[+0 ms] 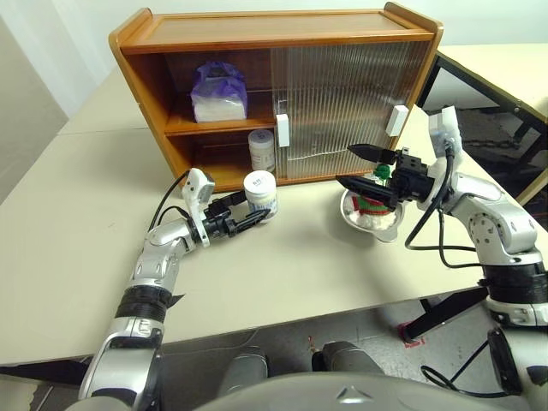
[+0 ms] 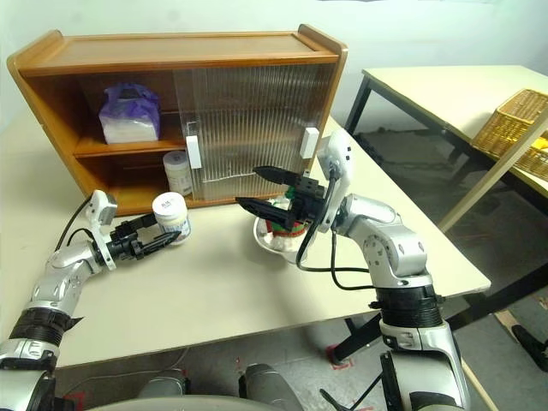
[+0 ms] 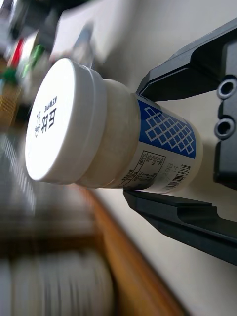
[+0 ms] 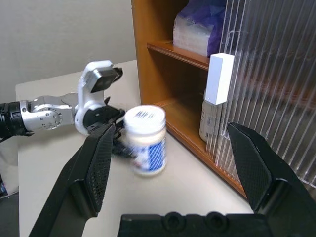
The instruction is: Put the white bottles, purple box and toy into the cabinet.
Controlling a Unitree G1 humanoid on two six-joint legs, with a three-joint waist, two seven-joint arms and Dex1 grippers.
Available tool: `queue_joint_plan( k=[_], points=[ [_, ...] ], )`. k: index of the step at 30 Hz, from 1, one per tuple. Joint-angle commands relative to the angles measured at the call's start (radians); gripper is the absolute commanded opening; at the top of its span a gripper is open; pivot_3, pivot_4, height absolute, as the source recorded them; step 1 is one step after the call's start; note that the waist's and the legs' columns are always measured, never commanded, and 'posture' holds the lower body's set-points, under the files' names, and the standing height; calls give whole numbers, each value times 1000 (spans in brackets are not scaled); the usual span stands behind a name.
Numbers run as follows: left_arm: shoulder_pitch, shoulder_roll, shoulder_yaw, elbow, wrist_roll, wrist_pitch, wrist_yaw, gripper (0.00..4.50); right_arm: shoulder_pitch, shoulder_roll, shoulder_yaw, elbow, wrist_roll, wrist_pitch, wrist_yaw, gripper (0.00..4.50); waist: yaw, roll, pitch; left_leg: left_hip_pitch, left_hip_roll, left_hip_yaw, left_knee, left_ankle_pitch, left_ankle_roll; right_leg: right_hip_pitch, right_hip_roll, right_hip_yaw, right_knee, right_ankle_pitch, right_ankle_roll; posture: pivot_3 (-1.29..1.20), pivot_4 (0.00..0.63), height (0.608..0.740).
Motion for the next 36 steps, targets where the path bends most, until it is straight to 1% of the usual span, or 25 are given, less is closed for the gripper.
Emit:
queue_joint_plan(
  k=[1,9,14,19,25,31,36],
  points=[
    [8,-28,22,-25,20,-21,104,3063,9,1,2,-12,-13,-6,-6,4500,0,0,0,0,0,0,0,0,0,0,0,0,0,0,0,-94,0,740],
    [-50,-64,89,70,37,-71,323,3063,4,-5,1,-9,-13,-4,-5,4500,0,0,0,0,0,1,0,0,0,0,2,-1,0,0,0,-97,0,740],
    [-85,-70,111,120,51,-93,407,3063,2,-5,0,-9,-13,-4,-7,4500,0,0,0,1,-2,2,1,2,0,2,7,-1,0,2,3,-100,0,740],
    [-142,-76,107,194,90,-142,476,3063,4,-6,-1,-7,-14,-6,-5,4500,1,0,0,1,-2,2,3,2,0,3,7,0,0,3,5,-104,0,740],
    [-230,-90,108,325,131,-171,571,3063,4,-4,-2,-12,-14,-5,-10,4500,0,-1,0,1,-3,2,3,2,0,4,7,0,-1,3,5,-109,0,740],
    [-331,-98,116,510,172,-188,702,3063,4,-5,-2,-18,-12,-1,-12,4500,-2,-1,0,1,-3,2,3,2,0,4,7,-1,-1,4,6,-111,0,740],
    [-388,-105,123,615,182,-206,748,3063,3,-7,-4,-16,-13,-2,-10,4500,-2,-1,0,2,-4,2,3,3,1,5,7,0,-2,5,8,-113,0,740]
  ],
)
